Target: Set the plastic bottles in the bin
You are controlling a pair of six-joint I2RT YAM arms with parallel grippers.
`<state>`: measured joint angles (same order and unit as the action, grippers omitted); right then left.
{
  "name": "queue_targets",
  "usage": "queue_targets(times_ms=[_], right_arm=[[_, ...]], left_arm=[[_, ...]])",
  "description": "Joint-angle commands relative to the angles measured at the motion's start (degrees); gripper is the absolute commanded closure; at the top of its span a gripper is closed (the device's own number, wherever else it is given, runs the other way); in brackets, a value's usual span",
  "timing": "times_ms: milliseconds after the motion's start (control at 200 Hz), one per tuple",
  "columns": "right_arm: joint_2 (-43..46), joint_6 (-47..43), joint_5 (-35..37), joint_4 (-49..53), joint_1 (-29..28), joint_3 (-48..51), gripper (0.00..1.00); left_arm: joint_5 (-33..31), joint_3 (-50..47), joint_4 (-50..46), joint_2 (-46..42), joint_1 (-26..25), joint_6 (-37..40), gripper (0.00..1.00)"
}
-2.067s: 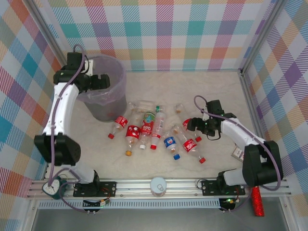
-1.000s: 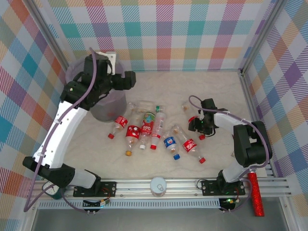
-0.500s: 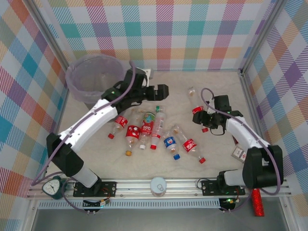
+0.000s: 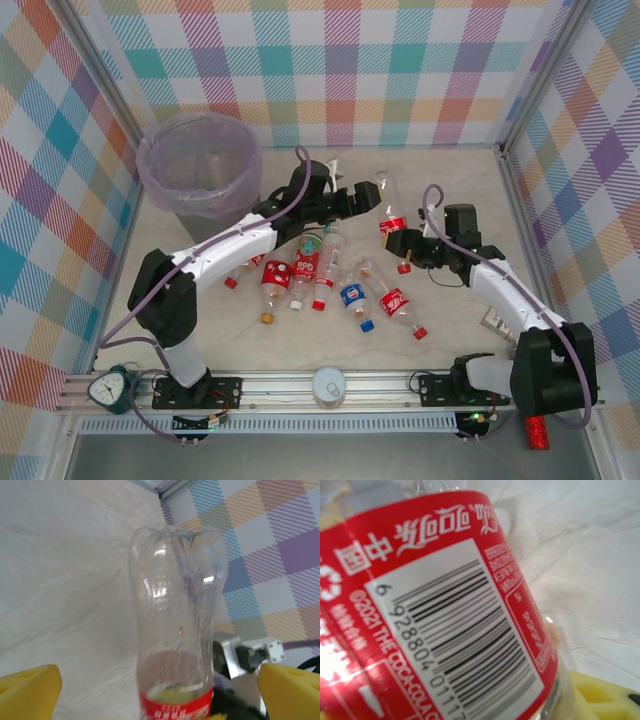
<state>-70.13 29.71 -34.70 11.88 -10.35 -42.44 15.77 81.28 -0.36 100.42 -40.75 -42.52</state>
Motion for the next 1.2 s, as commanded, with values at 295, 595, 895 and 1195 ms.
queue_targets(times_ms=[295, 595, 895, 1195], right_arm=[[-2.6, 4.5, -4.5, -9.4, -4.0, 0.7, 0.59], [-4.3, 3.3, -4.6, -8.5, -4.1, 0.0, 0.52], [0.3, -15.3, 10.7, 26.3, -1.5, -13.9, 0.06], [1.7, -17.1, 24.9, 36.8, 10.2, -32.5, 0.00]], left_arm=[[3.0, 2.8, 10.6, 7.5, -1.2, -7.9, 0.17], [2.3, 3.6, 9.9, 8.6, -1.2, -7.6, 0.44], [-1.6, 13.0, -5.2, 10.1, -1.2, 2.5, 0.52], [-5.7, 20.6, -17.3, 9.4, -0.1, 9.8, 0.57]])
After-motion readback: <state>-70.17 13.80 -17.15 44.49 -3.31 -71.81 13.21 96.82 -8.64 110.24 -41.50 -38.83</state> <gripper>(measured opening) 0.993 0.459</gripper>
